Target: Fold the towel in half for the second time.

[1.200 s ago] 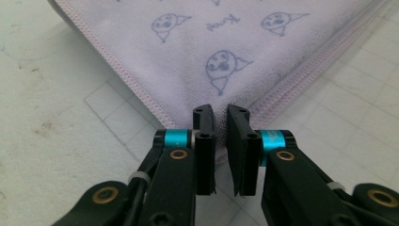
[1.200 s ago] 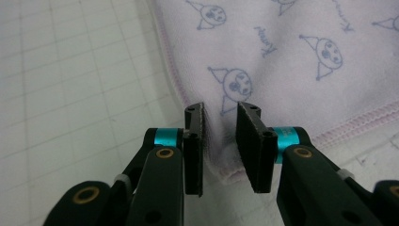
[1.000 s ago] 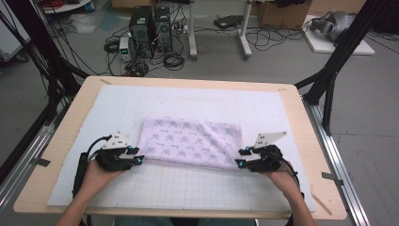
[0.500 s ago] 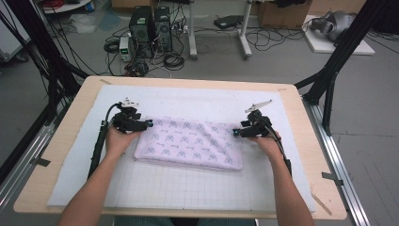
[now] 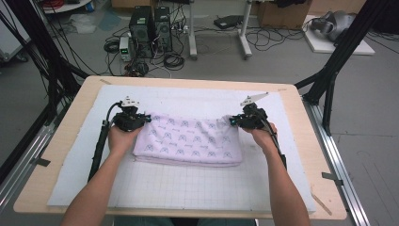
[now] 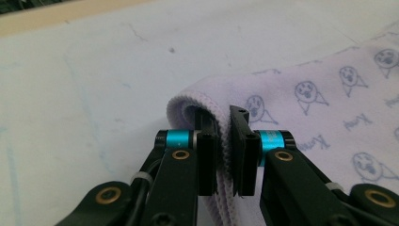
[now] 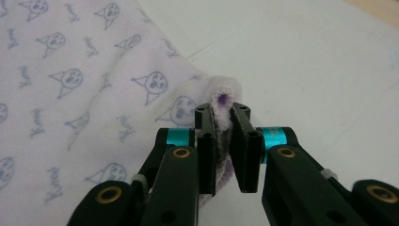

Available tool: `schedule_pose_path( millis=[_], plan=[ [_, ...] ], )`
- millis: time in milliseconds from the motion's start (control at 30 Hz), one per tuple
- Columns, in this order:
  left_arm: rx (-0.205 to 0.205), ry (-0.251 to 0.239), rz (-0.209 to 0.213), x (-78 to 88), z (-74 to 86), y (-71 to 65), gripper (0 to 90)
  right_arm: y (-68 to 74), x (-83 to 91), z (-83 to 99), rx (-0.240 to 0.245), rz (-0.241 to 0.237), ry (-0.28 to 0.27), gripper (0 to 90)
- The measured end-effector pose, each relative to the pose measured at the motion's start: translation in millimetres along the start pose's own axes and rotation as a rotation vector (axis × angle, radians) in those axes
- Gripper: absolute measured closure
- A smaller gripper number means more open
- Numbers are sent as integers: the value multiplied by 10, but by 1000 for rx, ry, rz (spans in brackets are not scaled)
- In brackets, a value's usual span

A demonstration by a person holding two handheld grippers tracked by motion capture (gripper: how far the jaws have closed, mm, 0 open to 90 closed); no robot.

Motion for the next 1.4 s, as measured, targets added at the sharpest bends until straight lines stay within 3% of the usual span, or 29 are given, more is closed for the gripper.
schedule_pose_path(
  millis=[100,133,200,233,367,433,500,533,567,600,733,800,933,1167,1267,1367,1400],
  plan=[
    [-7,-13,-24,17,-87,56,816,-64,28,-149,-4,31,-29,809],
    [-10,-29,-42,26,-133,88,798,-114,28,-186,-6,64,-32,798],
    [15,-46,-77,47,-174,145,657,-217,23,-246,-31,130,-65,696],
    [22,-39,-71,53,-164,158,553,-250,14,-248,-51,151,-68,653],
    [-7,52,-28,88,-33,120,508,-225,-25,-164,-74,146,-31,557],
    [-34,31,2,142,1,16,548,-142,-16,-119,-110,104,-37,566],
    [-59,26,34,182,56,-75,634,7,-19,-58,-82,56,-19,628],
    [-64,48,74,196,126,-143,667,44,-21,-45,-75,41,-22,676],
    [-71,56,90,199,172,-177,713,152,-32,-2,-67,1,-21,696],
    [-89,76,104,204,254,-217,733,208,-44,29,-58,-11,-10,706],
    [-102,140,139,218,456,-284,721,403,-101,173,-43,-55,18,701],
    [-97,118,141,240,477,-289,696,441,-122,235,-39,-56,29,679],
    [-77,101,150,280,487,-276,613,487,-90,274,-55,-63,-5,569],
    [-77,43,182,436,403,-386,421,578,91,196,-49,-38,-100,330],
    [-70,38,186,515,377,-418,368,640,176,174,-77,-43,-145,271],
    [-75,20,180,601,345,-451,328,715,224,186,-105,-54,-134,170],
    [-75,12,181,627,345,-458,317,737,248,180,-93,-46,-131,158]
  ],
)
Point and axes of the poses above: each handheld gripper's, and its own axes: x roughly backward along the jaws, z roughly out of its underside, y roughly to its left, the point moved 8 cm from there along -x, roughly forward along the jaws, and after that the axes turned 5 degrees about -y, right-handed, at the moved point
